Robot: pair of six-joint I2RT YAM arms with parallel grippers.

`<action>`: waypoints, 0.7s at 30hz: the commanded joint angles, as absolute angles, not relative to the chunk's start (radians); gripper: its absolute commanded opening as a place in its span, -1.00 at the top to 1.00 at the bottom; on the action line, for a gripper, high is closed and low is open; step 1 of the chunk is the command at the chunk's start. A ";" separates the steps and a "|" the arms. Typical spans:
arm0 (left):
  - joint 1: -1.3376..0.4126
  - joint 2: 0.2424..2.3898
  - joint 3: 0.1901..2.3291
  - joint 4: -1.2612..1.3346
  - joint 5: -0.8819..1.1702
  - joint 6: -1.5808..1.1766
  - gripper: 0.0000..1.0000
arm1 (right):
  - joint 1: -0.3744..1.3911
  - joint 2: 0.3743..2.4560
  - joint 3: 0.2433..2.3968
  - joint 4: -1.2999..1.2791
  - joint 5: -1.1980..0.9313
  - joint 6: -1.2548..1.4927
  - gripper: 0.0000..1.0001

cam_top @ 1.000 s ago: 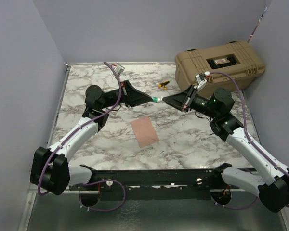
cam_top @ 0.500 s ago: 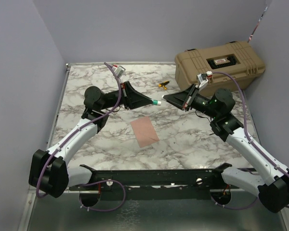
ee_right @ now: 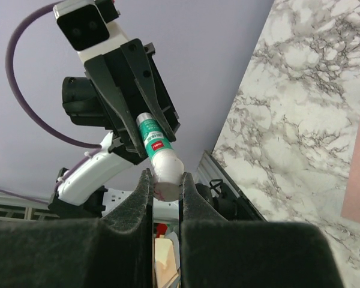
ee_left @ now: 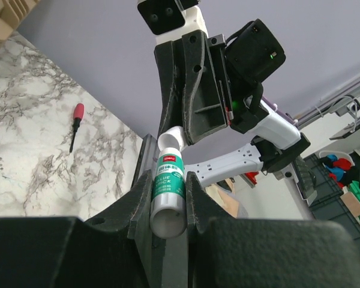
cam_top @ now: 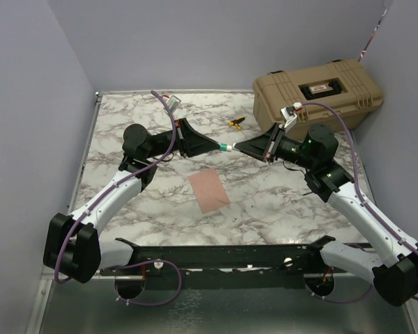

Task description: Place the letter into the envelope and seal it

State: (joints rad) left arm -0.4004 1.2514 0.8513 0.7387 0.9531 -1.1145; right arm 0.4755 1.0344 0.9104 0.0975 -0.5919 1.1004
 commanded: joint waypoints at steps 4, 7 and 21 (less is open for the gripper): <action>-0.397 1.251 0.851 0.762 0.945 -1.118 1.00 | 0.469 1.059 0.952 0.090 -0.690 1.057 0.99; -0.398 1.247 0.850 0.761 0.941 -1.120 1.00 | 0.469 1.076 0.965 0.085 -0.708 1.055 0.99; -0.395 1.266 0.851 0.760 0.915 -1.120 1.00 | 0.469 1.044 0.952 0.075 -0.658 1.058 0.99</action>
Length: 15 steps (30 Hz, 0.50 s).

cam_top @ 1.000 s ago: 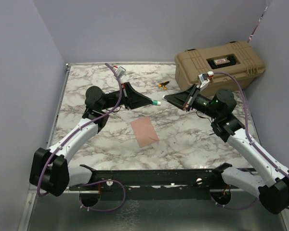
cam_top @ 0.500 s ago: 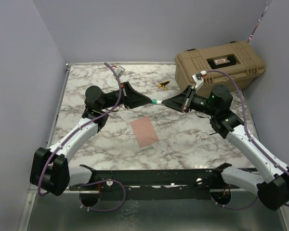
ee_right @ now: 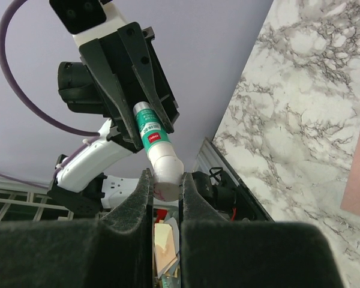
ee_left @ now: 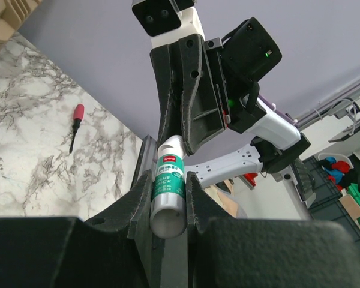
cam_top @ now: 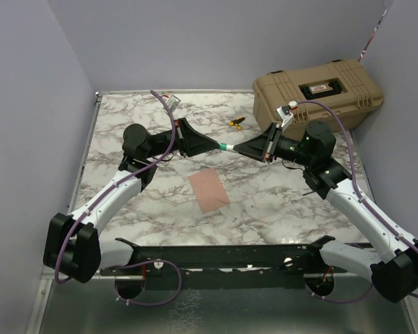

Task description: Place the letter into the envelope and seal it

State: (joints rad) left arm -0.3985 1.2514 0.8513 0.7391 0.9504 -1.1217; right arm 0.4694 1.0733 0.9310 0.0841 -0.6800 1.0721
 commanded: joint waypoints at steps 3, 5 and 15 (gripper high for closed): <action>-0.394 1.273 0.850 0.758 0.902 -1.121 1.00 | 0.469 1.025 0.948 0.047 -0.629 1.046 0.99; -0.393 1.276 0.850 0.758 0.899 -1.123 1.00 | 0.469 1.018 0.946 0.046 -0.623 1.046 0.99; -0.393 1.274 0.848 0.758 0.897 -1.130 1.00 | 0.469 1.048 0.951 0.048 -0.631 1.036 0.99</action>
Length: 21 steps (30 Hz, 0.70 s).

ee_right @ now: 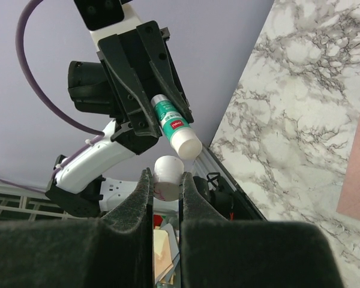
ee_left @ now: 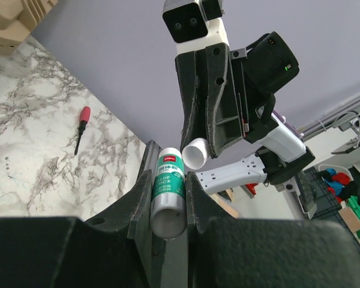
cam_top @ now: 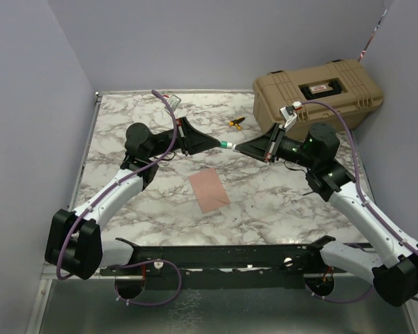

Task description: Place the letter into the envelope and seal it

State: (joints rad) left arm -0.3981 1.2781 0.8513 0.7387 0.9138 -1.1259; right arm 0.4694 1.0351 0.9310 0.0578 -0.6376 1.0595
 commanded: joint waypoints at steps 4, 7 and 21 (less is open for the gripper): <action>-0.393 1.266 0.850 0.758 0.909 -1.132 1.00 | 0.469 1.068 0.949 0.078 -0.644 1.042 0.99; -0.393 1.259 0.853 0.758 0.912 -1.137 1.00 | 0.469 1.088 0.959 0.098 -0.664 1.047 0.99; -0.395 1.239 0.879 0.801 0.947 -1.214 1.00 | 0.469 1.115 0.956 0.216 -0.672 1.097 0.99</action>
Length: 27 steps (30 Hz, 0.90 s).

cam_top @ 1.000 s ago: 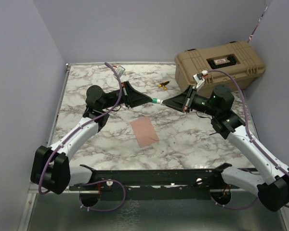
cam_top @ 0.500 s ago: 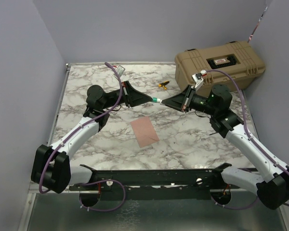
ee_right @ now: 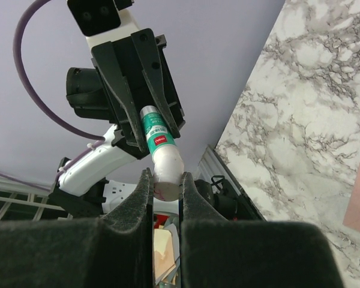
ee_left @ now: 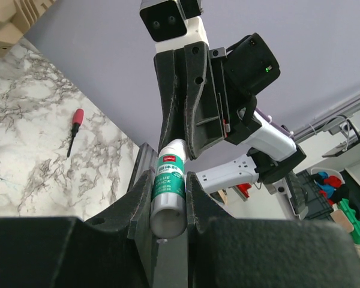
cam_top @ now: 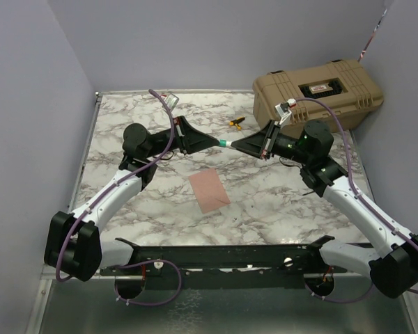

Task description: Place the letter into the envelope and seal it

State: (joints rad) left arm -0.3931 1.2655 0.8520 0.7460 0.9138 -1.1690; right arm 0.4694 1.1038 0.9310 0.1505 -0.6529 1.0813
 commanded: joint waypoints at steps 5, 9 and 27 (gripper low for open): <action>-0.395 1.245 0.896 0.846 0.957 -1.286 1.00 | 0.469 1.108 0.940 0.246 -0.668 1.123 0.99; -0.394 1.258 0.913 0.882 0.984 -1.341 1.00 | 0.469 1.113 0.931 0.318 -0.704 1.174 0.99; -0.464 1.247 0.908 0.922 0.959 -1.320 1.00 | 0.476 1.204 0.971 0.548 -0.853 1.311 0.99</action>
State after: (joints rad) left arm -0.4065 1.2644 0.9089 0.8814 0.9516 -1.3548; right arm 0.4652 1.1805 0.9314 0.5144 -0.8276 1.3041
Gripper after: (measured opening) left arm 0.199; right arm 0.104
